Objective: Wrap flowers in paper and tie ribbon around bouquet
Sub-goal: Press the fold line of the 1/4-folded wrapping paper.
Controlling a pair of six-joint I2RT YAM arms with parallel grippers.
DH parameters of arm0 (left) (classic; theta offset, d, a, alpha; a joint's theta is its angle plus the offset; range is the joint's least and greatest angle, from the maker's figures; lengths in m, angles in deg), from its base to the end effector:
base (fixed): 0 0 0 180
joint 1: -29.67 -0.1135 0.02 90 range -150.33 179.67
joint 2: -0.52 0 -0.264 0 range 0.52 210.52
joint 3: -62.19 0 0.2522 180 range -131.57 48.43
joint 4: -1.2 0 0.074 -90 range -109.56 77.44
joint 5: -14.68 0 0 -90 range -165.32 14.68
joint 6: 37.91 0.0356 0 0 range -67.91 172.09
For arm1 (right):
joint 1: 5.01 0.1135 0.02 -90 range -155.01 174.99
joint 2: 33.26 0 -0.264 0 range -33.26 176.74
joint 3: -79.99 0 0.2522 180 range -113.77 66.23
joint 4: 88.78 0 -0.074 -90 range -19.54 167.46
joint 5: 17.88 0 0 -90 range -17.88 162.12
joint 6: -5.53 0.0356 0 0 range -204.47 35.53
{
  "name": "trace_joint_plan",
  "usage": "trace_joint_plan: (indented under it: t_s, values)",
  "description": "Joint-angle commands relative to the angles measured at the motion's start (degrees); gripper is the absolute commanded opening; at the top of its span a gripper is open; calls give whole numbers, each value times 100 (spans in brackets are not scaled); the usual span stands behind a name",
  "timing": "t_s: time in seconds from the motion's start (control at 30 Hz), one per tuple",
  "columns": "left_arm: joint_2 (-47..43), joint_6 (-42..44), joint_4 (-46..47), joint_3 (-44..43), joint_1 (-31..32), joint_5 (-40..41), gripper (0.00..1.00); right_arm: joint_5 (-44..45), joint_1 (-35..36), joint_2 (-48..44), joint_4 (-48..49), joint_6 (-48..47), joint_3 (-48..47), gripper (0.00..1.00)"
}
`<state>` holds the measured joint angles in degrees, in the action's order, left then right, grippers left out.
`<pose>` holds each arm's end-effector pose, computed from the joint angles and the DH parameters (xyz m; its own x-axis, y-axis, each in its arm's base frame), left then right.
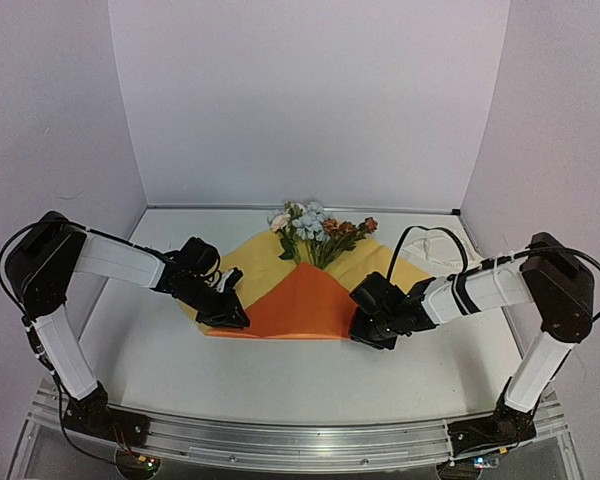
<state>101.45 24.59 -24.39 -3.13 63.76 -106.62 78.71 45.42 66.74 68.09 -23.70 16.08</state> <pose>0.2591 -0.1977 0.1344 -0.9606 0.1737 -0.2171 0.2736 0.7300 -0.6263 0.2106 0.2484 0.1310 -0.9028 0.2683 -0.3359 0.1219 0.9091 0.3984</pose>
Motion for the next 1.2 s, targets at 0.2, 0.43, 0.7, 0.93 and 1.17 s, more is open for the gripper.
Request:
trace_joint_plan:
  t_s: [0.2,0.43,0.7,0.93,1.17]
  values:
    - [-83,-549,587,-151,642,-23,19,23,-7,90,-549,258,19,29]
    - [106,-671,893,190,627,235,19,-18,-7,167,-536,284,-1,29]
    - [44,-677,925,572,411,361,19,-44,-7,212,-504,344,29,29]
    - [-289,-653,822,967,53,541,19,-51,-6,210,-485,388,67,28]
    - [-559,-672,676,1267,-157,698,18,-70,-7,240,-470,401,72,28]
